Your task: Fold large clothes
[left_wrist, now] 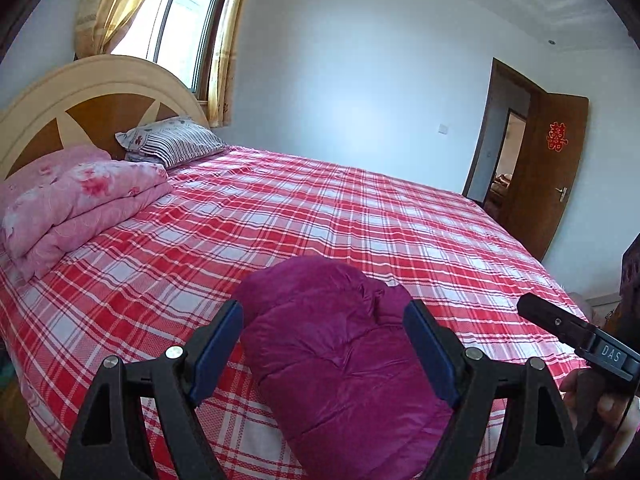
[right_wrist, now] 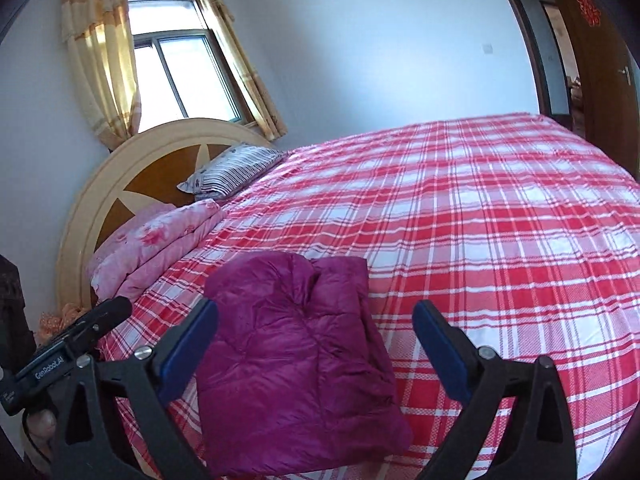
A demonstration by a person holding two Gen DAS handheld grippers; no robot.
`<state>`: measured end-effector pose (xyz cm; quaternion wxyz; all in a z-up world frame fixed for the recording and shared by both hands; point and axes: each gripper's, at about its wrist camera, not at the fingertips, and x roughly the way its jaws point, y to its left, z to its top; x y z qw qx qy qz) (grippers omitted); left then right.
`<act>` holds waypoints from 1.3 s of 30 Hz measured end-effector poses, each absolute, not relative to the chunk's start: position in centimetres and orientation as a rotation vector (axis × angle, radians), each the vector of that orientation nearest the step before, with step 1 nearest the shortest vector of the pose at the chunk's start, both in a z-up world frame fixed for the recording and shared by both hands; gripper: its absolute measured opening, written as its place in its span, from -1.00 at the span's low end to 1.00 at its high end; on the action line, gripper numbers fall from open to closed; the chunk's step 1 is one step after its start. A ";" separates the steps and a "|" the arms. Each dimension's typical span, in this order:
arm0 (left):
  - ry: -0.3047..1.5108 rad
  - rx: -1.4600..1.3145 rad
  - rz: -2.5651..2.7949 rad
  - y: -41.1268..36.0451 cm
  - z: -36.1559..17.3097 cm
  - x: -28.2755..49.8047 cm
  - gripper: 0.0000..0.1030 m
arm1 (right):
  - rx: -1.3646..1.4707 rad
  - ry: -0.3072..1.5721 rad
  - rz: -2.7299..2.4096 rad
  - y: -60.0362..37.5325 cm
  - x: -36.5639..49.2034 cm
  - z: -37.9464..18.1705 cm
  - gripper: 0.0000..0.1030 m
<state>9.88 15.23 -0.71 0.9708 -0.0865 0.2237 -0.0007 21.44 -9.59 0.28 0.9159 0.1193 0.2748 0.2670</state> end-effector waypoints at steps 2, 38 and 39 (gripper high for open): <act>0.447 -0.176 -0.005 15.4 -0.4 9.9 0.62 | 0.241 0.551 0.559 -9.4 21.0 0.7 0.95; 0.485 -0.144 0.035 14.8 -1.4 10.2 0.62 | 0.160 0.455 0.550 -9.0 18.0 1.7 1.00; 0.484 -0.142 0.039 14.8 -1.4 10.2 0.62 | 0.160 0.454 0.550 -9.0 17.9 1.7 1.00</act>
